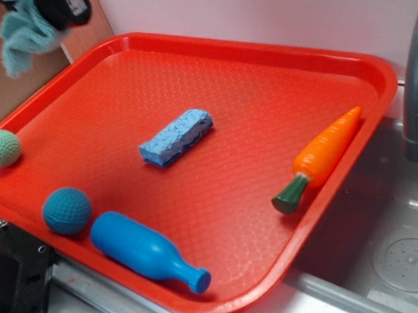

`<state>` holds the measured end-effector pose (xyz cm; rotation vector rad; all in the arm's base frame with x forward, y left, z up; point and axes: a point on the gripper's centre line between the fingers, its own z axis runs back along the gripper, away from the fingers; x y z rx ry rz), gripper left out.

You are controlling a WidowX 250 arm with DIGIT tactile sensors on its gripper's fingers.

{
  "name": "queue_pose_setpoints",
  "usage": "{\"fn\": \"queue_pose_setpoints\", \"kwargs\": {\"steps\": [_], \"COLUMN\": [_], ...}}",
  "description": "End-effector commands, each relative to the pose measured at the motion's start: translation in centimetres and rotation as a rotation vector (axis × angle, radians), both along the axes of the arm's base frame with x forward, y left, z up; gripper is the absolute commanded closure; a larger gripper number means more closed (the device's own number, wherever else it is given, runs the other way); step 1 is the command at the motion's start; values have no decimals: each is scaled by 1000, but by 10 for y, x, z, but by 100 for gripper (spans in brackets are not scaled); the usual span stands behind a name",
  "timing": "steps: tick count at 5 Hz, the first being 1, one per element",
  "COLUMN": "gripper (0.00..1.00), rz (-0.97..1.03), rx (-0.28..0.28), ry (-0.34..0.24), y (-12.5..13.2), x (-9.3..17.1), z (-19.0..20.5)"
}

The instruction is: Grab the blue cloth.

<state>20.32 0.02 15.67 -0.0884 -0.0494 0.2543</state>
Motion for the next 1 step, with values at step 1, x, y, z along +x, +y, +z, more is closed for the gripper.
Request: {"fn": "queue_pose_setpoints", "kwargs": {"steps": [1], "gripper": [100], "rz": [5], "rx": [29], "ry": [-121], "y": [4], "x": [14], "z": [7]}}
